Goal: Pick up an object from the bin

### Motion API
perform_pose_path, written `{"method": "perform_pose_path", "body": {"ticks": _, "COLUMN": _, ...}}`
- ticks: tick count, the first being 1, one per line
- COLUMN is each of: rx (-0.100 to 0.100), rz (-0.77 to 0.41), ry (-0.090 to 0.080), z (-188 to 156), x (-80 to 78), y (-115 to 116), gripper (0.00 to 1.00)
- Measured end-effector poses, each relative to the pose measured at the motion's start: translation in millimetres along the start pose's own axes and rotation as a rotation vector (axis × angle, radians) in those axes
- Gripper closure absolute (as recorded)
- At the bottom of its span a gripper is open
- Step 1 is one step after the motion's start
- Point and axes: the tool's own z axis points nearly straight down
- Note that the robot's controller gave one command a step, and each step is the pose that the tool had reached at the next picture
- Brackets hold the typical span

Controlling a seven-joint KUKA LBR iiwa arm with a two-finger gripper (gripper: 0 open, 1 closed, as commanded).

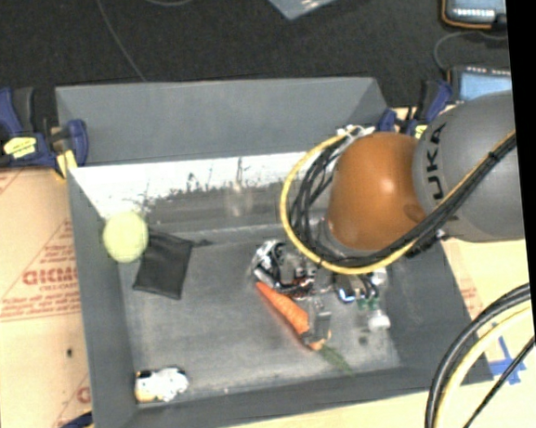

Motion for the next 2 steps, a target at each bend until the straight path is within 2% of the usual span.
{"method": "perform_pose_path", "body": {"ticks": 1, "rx": 0.0, "rz": -0.033, "ry": 0.004, "z": -1, "x": 7.5, "y": -13, "gripper": 0.0}}
{"method": "perform_pose_path", "body": {"ticks": 2, "rx": 0.003, "rz": -0.067, "ry": -0.009, "z": 27, "x": 5.5, "y": -15, "gripper": 0.0}}
